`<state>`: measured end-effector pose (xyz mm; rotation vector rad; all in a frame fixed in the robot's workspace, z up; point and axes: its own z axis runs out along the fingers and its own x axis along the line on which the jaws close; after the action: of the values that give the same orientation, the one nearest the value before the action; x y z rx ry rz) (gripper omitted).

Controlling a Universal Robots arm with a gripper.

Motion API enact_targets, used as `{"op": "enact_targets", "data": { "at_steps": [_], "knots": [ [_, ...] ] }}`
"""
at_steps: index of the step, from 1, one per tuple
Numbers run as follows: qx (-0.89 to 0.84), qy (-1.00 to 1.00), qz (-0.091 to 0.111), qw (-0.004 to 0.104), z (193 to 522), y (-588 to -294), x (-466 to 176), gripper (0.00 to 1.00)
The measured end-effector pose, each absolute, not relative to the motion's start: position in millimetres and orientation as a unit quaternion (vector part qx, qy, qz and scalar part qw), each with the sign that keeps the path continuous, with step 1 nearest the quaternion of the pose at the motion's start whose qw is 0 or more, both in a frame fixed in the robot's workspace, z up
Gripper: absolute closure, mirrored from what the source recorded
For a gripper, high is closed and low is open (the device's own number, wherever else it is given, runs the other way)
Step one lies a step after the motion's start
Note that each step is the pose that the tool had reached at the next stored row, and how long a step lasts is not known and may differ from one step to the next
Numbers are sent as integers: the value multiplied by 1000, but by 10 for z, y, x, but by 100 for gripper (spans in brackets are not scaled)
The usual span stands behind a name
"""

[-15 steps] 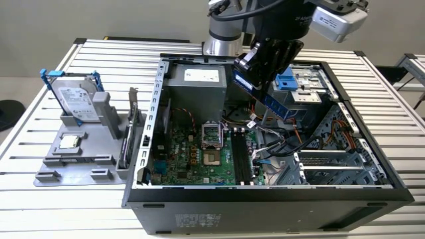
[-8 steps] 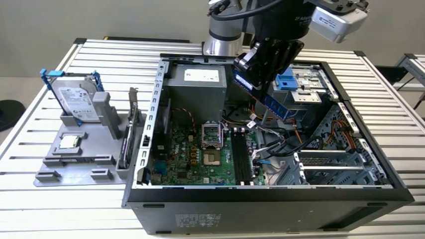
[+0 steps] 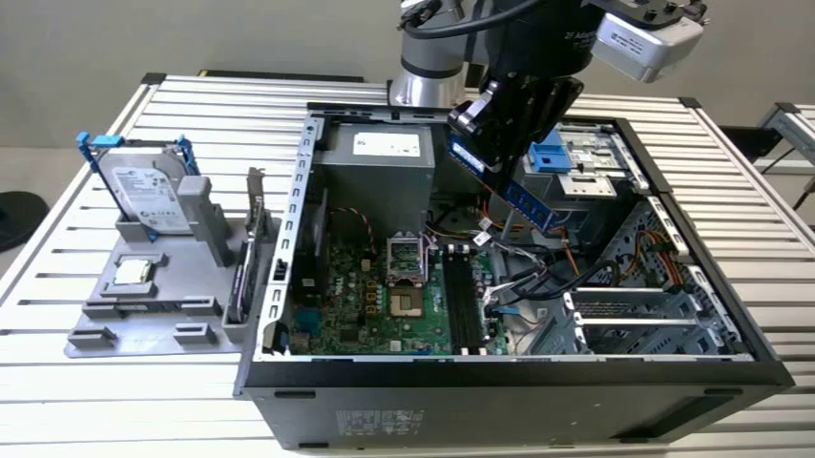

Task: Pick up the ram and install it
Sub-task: 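Insert the ram into the slot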

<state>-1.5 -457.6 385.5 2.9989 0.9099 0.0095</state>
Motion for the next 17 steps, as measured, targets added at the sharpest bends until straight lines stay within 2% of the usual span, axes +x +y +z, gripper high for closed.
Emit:
{"op": "enact_targets", "data": {
  "at_steps": [17],
  "knots": [
    [959,282,3,4,3855,-4576,-17,100]
  ]
}}
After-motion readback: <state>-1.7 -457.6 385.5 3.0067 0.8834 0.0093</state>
